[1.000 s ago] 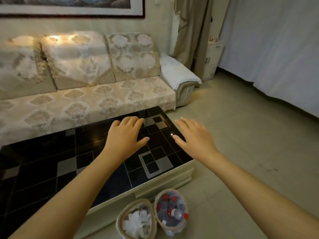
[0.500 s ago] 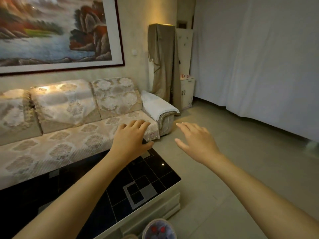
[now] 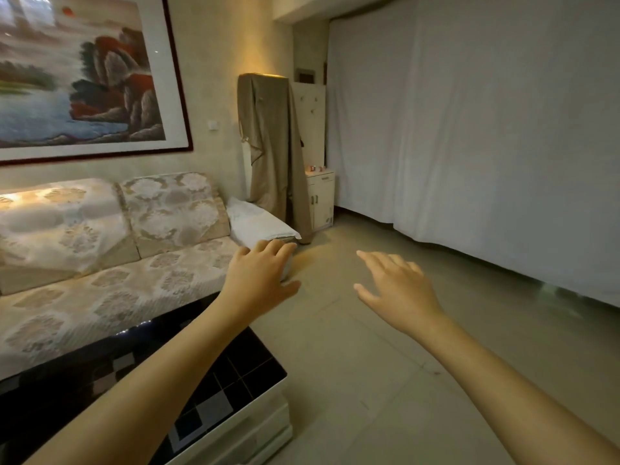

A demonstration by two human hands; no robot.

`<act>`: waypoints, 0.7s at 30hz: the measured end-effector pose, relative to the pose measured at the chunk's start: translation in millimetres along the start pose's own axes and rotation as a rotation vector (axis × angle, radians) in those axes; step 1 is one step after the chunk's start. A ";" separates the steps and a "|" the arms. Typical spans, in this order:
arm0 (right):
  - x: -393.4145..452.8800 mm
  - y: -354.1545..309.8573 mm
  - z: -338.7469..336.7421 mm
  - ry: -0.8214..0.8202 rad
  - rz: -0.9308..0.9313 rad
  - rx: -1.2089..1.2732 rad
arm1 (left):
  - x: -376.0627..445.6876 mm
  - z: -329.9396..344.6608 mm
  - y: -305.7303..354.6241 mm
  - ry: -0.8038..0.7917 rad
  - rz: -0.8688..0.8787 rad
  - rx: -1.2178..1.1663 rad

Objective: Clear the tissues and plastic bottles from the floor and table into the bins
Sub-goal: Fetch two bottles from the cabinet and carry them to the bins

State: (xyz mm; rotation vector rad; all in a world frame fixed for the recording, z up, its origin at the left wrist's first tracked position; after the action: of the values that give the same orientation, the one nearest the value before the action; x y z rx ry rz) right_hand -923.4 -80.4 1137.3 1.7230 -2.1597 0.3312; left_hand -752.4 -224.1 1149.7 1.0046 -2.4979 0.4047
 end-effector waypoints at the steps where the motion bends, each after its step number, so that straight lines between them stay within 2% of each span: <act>1: -3.7 13.1 0.4 -0.008 0.011 -0.008 | 6.2 3.1 12.7 -0.004 0.009 -0.012; 10: -5.0 125.4 17.9 -0.024 0.124 -0.040 | 86.1 40.6 103.9 -0.066 0.085 -0.050; 21: 72.7 283.6 77.4 -0.076 0.189 -0.035 | 239.4 135.0 197.5 -0.147 0.084 -0.075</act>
State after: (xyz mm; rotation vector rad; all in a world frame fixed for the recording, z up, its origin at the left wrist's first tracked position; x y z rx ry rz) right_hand -1223.4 -110.4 1108.2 1.5399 -2.3751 0.2780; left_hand -1084.8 -282.5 1124.7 0.9335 -2.6720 0.2688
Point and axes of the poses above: each hand's wrist, its own x-axis towards the middle knuckle, its own z-axis out of the palm, y = z × x, the point moved 2 cm from there along x, towards the middle knuckle, and after that the axes turned 7 degrees about -z, right-handed, at the moved point
